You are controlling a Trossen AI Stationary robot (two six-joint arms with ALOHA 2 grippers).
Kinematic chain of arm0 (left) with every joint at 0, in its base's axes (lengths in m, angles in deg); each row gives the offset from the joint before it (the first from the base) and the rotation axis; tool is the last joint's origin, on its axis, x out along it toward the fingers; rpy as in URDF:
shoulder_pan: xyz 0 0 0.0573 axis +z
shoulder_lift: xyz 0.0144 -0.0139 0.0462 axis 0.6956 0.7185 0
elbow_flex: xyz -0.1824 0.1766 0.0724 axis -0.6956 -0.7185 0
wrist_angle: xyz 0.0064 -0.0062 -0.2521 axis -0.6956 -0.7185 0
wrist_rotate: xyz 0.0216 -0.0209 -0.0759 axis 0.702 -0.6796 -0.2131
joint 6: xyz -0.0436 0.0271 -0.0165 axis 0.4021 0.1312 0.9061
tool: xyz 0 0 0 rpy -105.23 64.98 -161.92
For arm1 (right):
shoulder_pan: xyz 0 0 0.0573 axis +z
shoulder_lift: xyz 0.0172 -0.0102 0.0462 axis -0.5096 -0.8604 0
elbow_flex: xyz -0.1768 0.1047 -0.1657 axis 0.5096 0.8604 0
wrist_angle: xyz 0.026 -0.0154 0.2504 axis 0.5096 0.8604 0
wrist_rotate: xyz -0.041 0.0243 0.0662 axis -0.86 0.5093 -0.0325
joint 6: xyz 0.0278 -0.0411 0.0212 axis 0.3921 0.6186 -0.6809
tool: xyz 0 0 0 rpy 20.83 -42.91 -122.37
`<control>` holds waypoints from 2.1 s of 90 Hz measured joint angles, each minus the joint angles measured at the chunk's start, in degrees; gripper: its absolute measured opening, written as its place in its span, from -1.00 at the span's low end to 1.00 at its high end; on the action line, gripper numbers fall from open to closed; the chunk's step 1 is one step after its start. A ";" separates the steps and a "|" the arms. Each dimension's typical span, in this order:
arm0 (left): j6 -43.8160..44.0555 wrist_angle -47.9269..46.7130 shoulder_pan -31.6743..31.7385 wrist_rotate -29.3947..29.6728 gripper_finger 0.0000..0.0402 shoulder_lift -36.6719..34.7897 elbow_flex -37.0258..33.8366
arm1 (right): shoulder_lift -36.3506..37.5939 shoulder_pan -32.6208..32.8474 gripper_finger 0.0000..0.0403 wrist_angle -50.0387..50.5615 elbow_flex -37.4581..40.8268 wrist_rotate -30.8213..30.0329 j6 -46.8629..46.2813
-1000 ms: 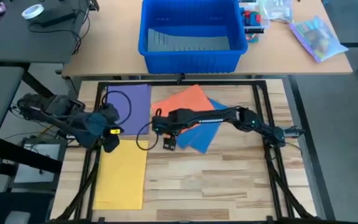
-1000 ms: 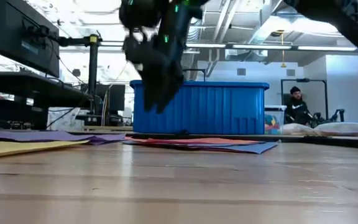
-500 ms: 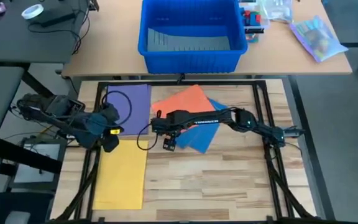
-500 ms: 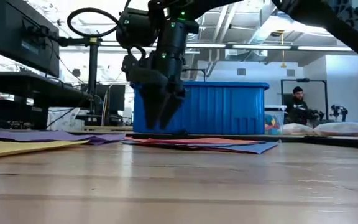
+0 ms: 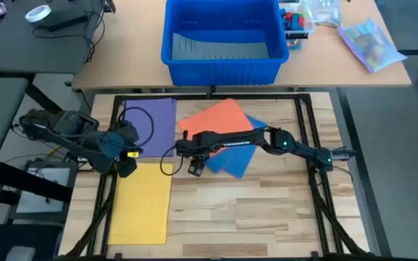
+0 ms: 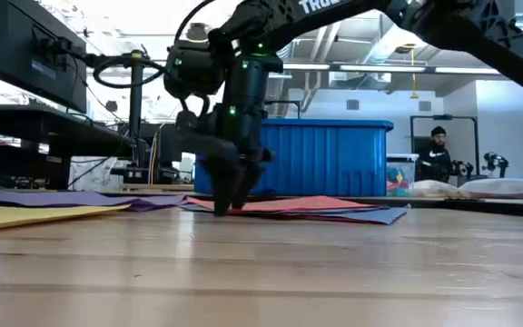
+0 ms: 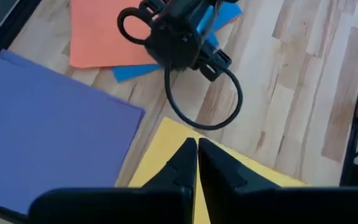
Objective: Organize paper
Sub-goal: Prepare the orange colored paper
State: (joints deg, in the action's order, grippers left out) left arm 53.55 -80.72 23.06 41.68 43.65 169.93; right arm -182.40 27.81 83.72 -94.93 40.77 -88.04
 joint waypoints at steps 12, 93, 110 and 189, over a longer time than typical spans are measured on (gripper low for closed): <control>-1.14 0.01 0.00 -0.01 -1.00 0.00 0.00 | -0.12 0.02 -0.92 3.79 -1.59 0.68 0.29; -9.15 5.86 -0.02 -1.39 -1.00 0.59 0.00 | 38.50 19.15 -1.00 28.82 -8.38 -9.97 -45.16; -12.21 8.70 0.04 -1.72 -1.00 2.64 0.00 | 42.93 15.59 -1.00 28.81 -8.27 -18.12 -50.11; -2.69 4.45 0.04 -2.70 -1.00 4.89 -0.06 | 50.64 -37.50 -1.00 27.83 35.02 -3.79 -6.96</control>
State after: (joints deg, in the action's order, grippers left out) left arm 50.87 -76.27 23.10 38.98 48.54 169.88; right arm -131.76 -9.70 111.55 -59.91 36.98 -95.00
